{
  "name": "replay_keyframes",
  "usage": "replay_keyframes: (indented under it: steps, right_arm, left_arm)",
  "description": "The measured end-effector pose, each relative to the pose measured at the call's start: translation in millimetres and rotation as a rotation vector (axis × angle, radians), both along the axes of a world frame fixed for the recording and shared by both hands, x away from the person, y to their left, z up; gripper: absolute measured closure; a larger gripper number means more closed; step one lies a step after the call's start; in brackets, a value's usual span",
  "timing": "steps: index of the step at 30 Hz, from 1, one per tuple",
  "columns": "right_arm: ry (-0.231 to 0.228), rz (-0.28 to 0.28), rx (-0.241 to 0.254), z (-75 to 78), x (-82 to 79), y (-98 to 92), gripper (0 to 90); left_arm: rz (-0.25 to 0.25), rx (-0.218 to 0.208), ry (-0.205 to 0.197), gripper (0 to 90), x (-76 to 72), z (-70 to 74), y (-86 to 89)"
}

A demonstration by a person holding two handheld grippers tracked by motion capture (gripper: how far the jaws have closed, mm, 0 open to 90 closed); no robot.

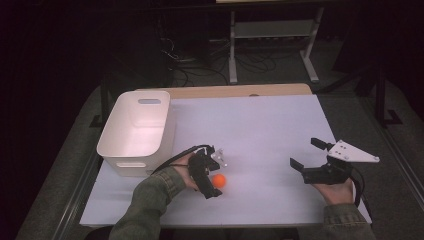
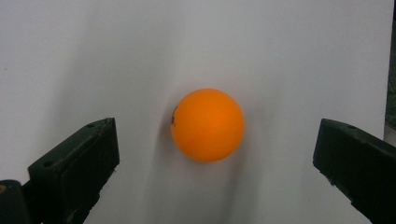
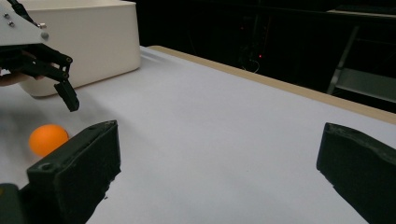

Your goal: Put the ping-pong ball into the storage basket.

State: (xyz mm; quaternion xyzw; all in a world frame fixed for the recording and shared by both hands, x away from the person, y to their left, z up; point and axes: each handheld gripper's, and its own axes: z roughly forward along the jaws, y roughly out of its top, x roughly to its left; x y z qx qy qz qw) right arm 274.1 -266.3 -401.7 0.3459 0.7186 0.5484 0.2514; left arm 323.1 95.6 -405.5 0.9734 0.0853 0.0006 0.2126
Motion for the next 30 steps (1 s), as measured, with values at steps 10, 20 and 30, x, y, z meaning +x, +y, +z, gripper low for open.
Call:
replay_keyframes:
  steps: [10,20,30]
  right_arm:
    - [0.000,0.002,0.000,-0.5,0.0,-0.1,0.0]
    - [0.002,0.005,-0.004,-0.8,0.3,0.3,0.0]
    - [0.007,0.008,-0.004,-1.0,0.5,0.6,0.0]
  left_arm:
    - [-0.004,-0.002,0.026,7.7,1.5,-5.1,-2.4]
    - [0.001,0.005,0.025,17.4,2.9,-7.2,-3.0]
    - [0.001,0.018,0.013,26.2,5.1,-9.0,-2.8]
